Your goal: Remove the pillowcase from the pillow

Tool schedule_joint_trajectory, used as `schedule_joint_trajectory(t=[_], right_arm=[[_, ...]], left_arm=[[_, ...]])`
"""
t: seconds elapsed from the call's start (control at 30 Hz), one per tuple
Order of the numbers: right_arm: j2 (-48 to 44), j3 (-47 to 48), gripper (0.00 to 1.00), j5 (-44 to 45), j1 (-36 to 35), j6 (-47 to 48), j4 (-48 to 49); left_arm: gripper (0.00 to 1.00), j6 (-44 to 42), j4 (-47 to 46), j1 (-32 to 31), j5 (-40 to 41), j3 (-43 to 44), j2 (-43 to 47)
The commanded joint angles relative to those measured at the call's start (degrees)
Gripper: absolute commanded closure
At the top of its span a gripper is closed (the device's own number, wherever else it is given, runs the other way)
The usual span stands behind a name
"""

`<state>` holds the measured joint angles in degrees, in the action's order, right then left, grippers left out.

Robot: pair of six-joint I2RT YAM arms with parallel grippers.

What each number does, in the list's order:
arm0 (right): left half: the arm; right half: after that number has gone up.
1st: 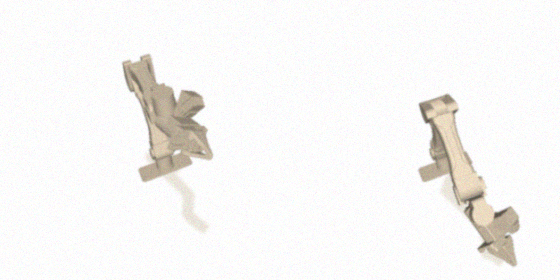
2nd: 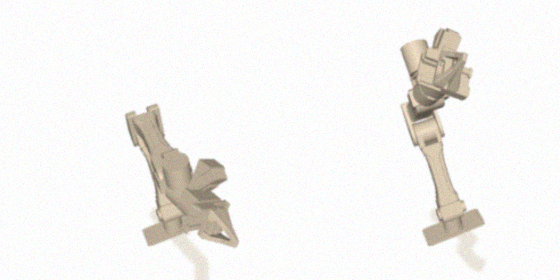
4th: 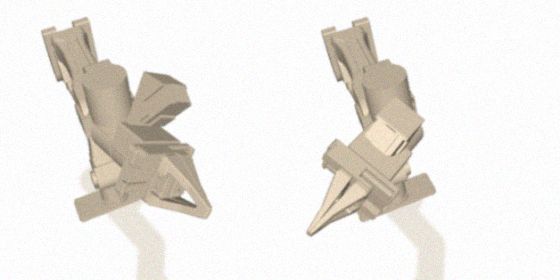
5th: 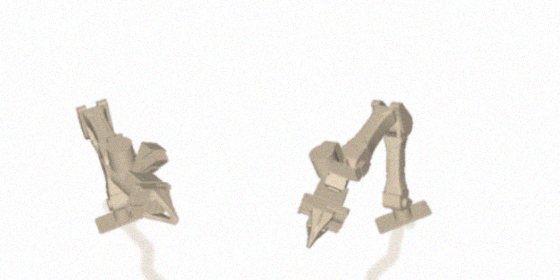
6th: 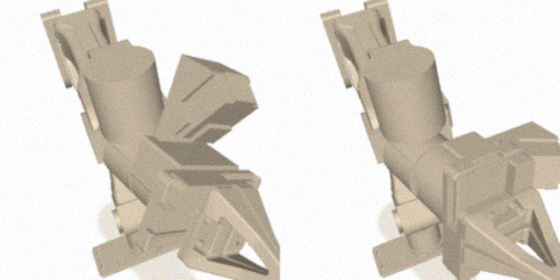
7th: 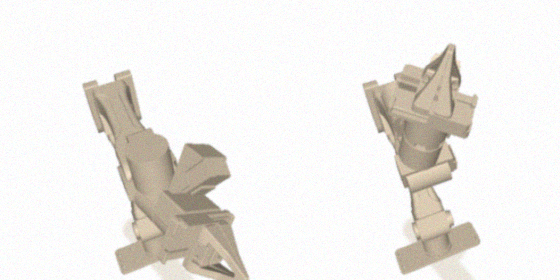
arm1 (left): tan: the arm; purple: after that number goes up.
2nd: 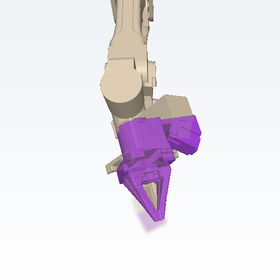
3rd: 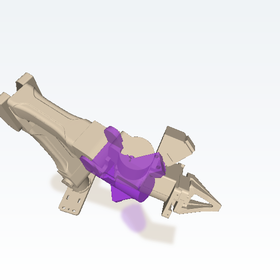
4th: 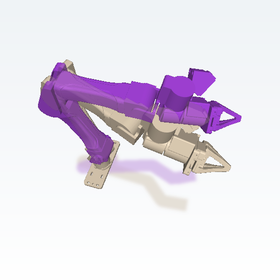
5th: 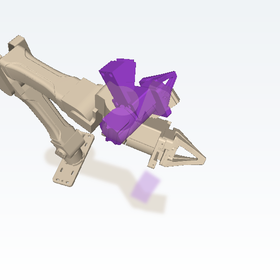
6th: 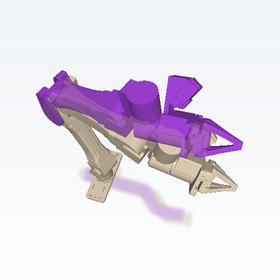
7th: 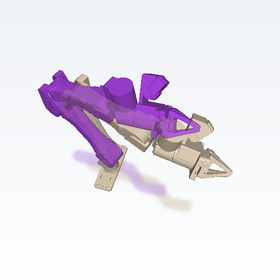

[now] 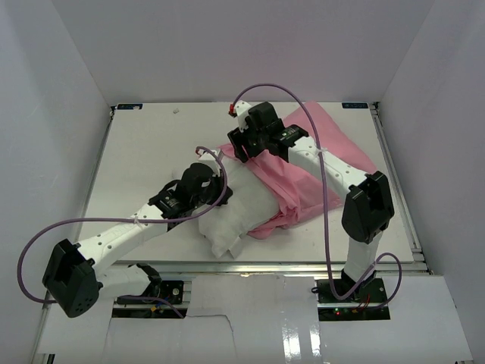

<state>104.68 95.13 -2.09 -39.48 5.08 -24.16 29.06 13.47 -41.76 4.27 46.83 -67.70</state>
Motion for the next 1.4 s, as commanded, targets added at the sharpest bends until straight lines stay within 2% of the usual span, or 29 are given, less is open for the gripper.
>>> schedule_joint_trajectory(t=[0.0,0.03,0.1,0.13,0.23,0.33,0.53,0.6,0.7,0.8,0.83,0.9,0.93,1.0,1.03,1.07,1.13,1.2,1.23,1.27,1.37], right_arm=[[3.32,4.00,0.35,1.55,0.20,1.68,-3.78],[4.12,5.14,0.49,1.82,1.15,2.03,-3.79],[6.48,8.29,0.83,5.41,3.09,0.65,-4.13],[7.37,9.71,0.92,6.30,5.62,-0.24,-4.75],[9.31,12.96,0.92,5.77,9.50,-2.00,-5.37],[9.92,13.24,0.92,11.47,14.16,-4.63,-4.76],[10.37,11.13,0.92,24.04,16.89,-10.00,-5.28],[10.02,11.13,0.92,23.80,17.33,-10.35,-5.54],[7.91,11.74,0.92,15.57,17.34,-9.57,-5.81],[4.05,12.88,0.66,11.14,15.85,-10.27,-7.56],[2.64,13.15,0.52,11.14,14.62,-10.27,-8.00],[-1.92,13.32,0.34,10.18,13.56,-10.36,-9.66],[-3.68,12.89,0.20,8.61,12.77,-10.53,-10.72],[-10.88,8.69,0.16,9.02,10.24,-12.01,-9.61],[-14.47,-1.17,0.14,10.34,8.82,-12.37,-6.37],[-21.73,-6.31,0.10,10.35,7.77,-12.64,-3.20],[-30.36,-17.11,0.05,9.74,5.83,-14.74,1.55],[-35.66,-23.21,0.04,9.30,4.25,-16.50,3.50],[-40.56,-26.72,0.04,9.38,1.28,-17.81,6.29],[-42.70,-33.02,0.04,9.30,-0.40,-18.43,7.36],[-47.19,-42.00,0.03,12.88,-7.52,-20.81,8.43]], left_arm=[[1.00,1.61,2.69,0.01,4.42,-0.25,2.92],[1.00,1.88,3.05,0.01,5.47,-0.16,3.62],[1.00,2.93,4.80,0.01,6.97,0.63,6.26],[1.00,3.19,5.50,0.01,8.46,1.07,7.31],[1.00,3.55,8.31,0.01,10.57,3.00,11.53],[1.00,4.07,12.18,0.01,12.68,5.20,15.84],[1.00,5.04,18.16,0.10,17.42,8.45,25.14],[1.00,5.13,19.04,0.01,18.66,8.54,25.42],[1.00,5.31,18.61,0.01,17.80,7.93,24.90],[1.00,5.39,16.67,0.01,16.74,6.09,22.44],[1.00,5.48,16.24,0.10,16.56,5.47,21.31],[1.00,5.22,15.88,0.10,15.34,5.03,20.42],[1.00,4.87,15.88,0.10,14.80,5.03,20.07],[1.00,4.34,16.67,0.10,14.01,5.90,18.66],[1.00,4.25,17.02,0.10,13.40,6.08,18.40],[1.00,4.25,16.94,0.10,13.31,6.43,18.22],[1.00,4.25,16.94,0.10,12.78,6.78,17.78],[1.00,4.25,16.94,0.10,11.90,7.14,16.73],[1.00,4.69,16.59,0.10,11.64,7.14,16.64],[1.00,4.87,16.06,0.10,10.50,7.05,16.55],[1.00,5.31,13.69,0.10,8.57,6.96,16.20]])
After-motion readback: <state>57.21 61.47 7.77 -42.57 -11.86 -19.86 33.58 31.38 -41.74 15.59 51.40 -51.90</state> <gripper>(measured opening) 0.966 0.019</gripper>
